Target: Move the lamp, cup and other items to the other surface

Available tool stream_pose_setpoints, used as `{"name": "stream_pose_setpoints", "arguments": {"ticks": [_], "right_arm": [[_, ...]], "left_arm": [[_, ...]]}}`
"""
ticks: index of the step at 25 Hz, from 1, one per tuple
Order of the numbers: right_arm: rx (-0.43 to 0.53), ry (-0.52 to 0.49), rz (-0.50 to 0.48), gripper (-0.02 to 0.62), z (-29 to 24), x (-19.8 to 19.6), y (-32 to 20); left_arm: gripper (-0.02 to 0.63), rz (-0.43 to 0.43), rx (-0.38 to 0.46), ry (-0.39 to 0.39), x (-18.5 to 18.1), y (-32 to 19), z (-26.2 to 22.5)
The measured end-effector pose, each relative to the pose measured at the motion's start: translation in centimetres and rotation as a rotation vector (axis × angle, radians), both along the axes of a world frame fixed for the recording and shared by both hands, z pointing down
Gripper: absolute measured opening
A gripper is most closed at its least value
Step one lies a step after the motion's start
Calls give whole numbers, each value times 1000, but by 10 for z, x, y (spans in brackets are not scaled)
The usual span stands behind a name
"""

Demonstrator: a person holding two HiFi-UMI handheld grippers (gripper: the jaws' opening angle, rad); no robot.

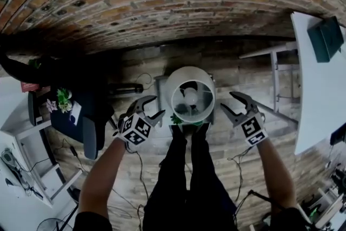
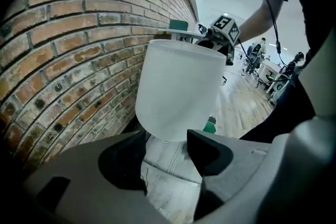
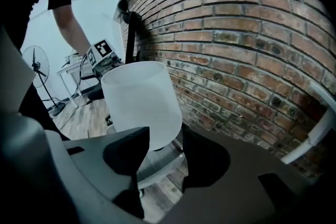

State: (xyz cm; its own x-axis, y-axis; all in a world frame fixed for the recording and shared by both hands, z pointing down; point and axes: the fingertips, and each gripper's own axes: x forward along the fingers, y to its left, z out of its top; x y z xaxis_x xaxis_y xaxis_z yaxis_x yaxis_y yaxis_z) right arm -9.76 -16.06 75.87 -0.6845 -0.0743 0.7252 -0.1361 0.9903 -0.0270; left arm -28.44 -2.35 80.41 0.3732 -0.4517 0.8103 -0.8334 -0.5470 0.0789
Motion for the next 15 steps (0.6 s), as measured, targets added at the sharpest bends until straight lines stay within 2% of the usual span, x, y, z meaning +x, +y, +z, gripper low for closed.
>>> {"name": "stream_pose_setpoints", "arguments": {"ticks": [6, 12, 15], "right_arm": [[24, 80, -169, 209, 61, 2, 17], [9, 137, -206, 232, 109, 4, 17], [0, 185, -255, 239, 128, 7, 22]], "left_arm": [[252, 31, -36, -16, -7, -7, 38], [279, 107, -68, -71, -6, -13, 74], [288, 139, -75, -89, -4, -15, 90]]}}
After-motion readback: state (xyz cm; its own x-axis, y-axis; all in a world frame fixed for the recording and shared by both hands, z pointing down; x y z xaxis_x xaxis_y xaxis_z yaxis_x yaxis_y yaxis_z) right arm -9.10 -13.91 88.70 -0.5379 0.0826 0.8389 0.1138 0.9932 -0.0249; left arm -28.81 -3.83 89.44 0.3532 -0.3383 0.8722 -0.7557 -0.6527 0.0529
